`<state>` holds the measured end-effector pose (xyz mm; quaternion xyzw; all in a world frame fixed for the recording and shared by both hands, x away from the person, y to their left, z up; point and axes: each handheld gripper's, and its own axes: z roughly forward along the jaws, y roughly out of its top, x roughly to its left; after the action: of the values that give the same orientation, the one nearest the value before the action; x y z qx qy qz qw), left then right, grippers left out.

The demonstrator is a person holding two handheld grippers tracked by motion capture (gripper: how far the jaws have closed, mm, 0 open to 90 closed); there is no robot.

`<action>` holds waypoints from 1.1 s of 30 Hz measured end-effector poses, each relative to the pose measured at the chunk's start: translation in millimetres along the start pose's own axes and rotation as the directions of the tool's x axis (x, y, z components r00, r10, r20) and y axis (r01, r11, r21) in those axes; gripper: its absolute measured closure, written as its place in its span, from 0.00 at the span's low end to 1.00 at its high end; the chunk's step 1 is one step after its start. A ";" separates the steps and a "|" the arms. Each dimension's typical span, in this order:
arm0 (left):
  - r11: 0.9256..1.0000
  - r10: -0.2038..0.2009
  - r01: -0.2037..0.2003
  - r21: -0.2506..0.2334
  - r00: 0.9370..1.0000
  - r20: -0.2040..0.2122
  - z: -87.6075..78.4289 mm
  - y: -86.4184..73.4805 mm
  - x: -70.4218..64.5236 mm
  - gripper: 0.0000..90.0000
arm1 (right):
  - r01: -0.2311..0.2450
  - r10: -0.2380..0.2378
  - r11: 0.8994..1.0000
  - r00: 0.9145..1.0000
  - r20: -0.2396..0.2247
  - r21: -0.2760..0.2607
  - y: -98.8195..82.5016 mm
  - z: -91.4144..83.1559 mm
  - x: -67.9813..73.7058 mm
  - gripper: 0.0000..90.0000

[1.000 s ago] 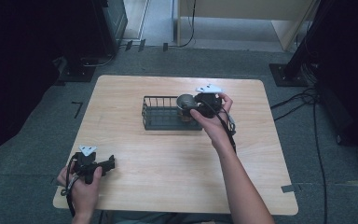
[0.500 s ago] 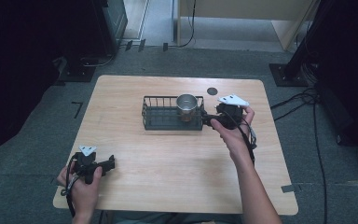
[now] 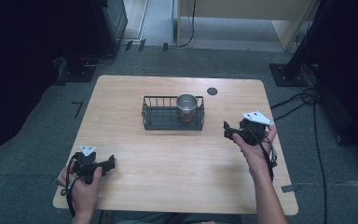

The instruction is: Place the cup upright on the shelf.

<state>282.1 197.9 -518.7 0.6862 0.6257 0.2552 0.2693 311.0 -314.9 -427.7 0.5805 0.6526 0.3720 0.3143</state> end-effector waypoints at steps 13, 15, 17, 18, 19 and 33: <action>1.000 0.000 0.000 0.000 1.000 0.000 0.0 0.0 -0.1 0.00 | -0.059 0.057 0.995 0.998 0.028 0.075 -52.6 -7.2 -35.5 0.00; 1.000 0.000 0.000 0.000 1.000 0.000 0.0 0.0 -0.1 0.00 | -0.062 0.058 0.994 0.997 0.051 0.092 -63.8 -10.2 -42.8 0.00; 1.000 0.000 0.000 0.000 1.000 0.000 0.0 0.0 -0.1 0.00 | -0.064 0.058 0.993 0.996 0.062 0.098 -67.8 -11.3 -45.6 0.00; 1.000 0.000 0.000 0.000 1.000 0.000 0.0 0.0 -0.1 0.00 | -0.067 0.060 0.992 0.996 0.068 0.102 -71.9 -12.4 -48.6 0.00; 1.000 0.000 0.000 0.000 1.000 -0.001 0.0 -0.1 -0.1 0.00 | -0.075 0.067 0.991 0.995 0.075 0.107 -76.3 -13.7 -51.6 0.00; 1.000 0.000 0.000 0.000 1.000 0.000 0.0 0.0 0.0 0.00 | -0.089 0.062 0.975 0.989 0.137 0.201 -130.1 -30.0 -76.0 0.00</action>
<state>282.1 197.8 -518.6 0.6862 0.6257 0.2550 0.2692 227.4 -400.3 -524.2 0.6574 0.6433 0.2753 0.2795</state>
